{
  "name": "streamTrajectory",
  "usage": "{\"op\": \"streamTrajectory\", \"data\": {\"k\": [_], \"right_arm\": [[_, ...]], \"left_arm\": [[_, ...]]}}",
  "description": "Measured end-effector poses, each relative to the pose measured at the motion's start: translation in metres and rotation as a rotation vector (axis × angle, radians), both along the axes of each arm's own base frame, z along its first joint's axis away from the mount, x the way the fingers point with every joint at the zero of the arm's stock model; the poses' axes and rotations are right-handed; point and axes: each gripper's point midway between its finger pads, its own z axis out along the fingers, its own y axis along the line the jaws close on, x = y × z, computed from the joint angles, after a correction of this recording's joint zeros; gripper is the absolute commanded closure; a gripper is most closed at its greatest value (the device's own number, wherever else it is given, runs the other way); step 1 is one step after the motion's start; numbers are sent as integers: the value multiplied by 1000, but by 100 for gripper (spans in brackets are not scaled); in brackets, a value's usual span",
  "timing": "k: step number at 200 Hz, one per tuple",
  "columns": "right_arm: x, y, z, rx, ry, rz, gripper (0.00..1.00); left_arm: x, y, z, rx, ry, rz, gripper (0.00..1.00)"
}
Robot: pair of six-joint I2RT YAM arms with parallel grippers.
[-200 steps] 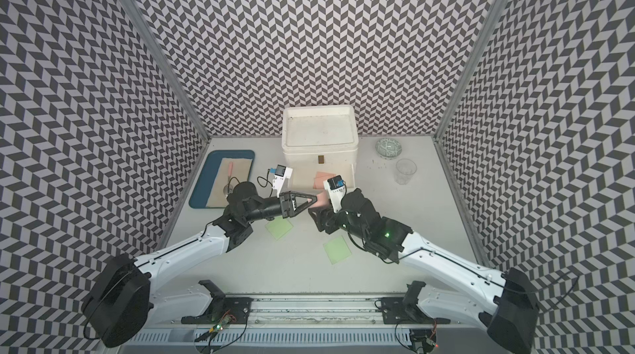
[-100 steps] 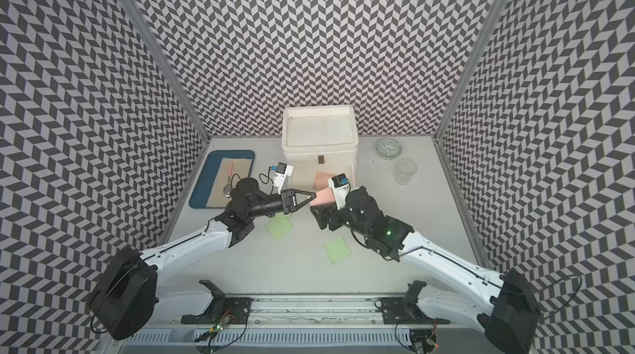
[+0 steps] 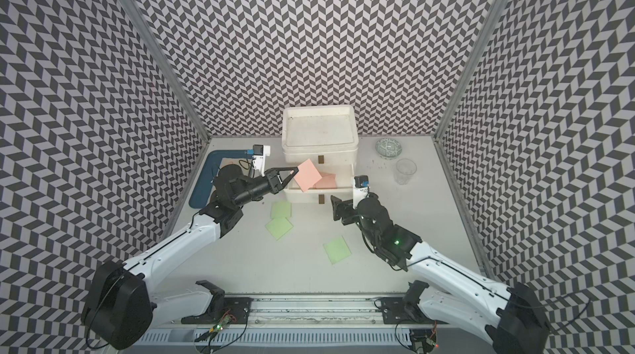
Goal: Please put the sticky notes in the drawer by color
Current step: Place the sticky notes in the drawer.
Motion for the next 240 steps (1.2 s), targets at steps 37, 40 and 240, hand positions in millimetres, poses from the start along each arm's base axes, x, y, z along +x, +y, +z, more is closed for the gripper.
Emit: {"op": "streamTrajectory", "data": {"k": [37, 40, 240], "right_arm": [[7, -14, -11, -29, -23, -84, 7], [7, -15, -12, -29, -26, -91, 7], [5, 4, -40, -13, 4, 2, 7]], "left_arm": [[28, -4, -40, 81, 47, 44, 100], [30, -5, -44, 88, 53, 47, 100], [65, -17, -68, 218, 15, 99, 50]]}}
